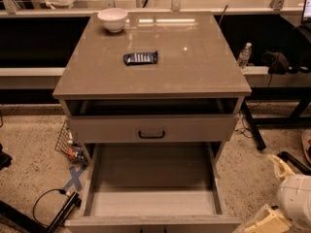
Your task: Close middle drawer
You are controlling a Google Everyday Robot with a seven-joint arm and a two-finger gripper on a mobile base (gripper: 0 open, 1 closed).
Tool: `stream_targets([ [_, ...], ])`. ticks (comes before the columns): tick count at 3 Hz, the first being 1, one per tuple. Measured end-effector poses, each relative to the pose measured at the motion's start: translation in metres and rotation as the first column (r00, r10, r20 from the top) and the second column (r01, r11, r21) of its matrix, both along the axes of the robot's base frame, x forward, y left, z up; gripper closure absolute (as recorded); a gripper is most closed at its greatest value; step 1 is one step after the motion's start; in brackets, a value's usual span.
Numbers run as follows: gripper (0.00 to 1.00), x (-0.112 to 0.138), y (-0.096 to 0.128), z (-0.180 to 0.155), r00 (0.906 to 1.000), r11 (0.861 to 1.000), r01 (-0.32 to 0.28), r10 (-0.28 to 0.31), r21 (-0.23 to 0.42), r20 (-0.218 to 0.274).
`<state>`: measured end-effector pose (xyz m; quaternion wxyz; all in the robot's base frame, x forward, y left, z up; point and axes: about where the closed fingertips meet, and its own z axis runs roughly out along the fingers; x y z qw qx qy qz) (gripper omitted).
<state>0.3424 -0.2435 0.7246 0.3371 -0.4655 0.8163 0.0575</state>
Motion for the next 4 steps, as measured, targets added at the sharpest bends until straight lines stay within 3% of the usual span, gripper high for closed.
stream_targets([
  [1,0.0,0.005,0.01,-0.024,0.9992,1.0,-0.006,0.007,0.022,-0.039],
  [2,0.15,-0.001,0.008,-0.067,0.997,0.996,0.014,-0.007,0.088,-0.077],
  [4,0.61,-0.038,-0.017,-0.188,0.9956,0.967,-0.001,0.025,0.253,-0.09],
])
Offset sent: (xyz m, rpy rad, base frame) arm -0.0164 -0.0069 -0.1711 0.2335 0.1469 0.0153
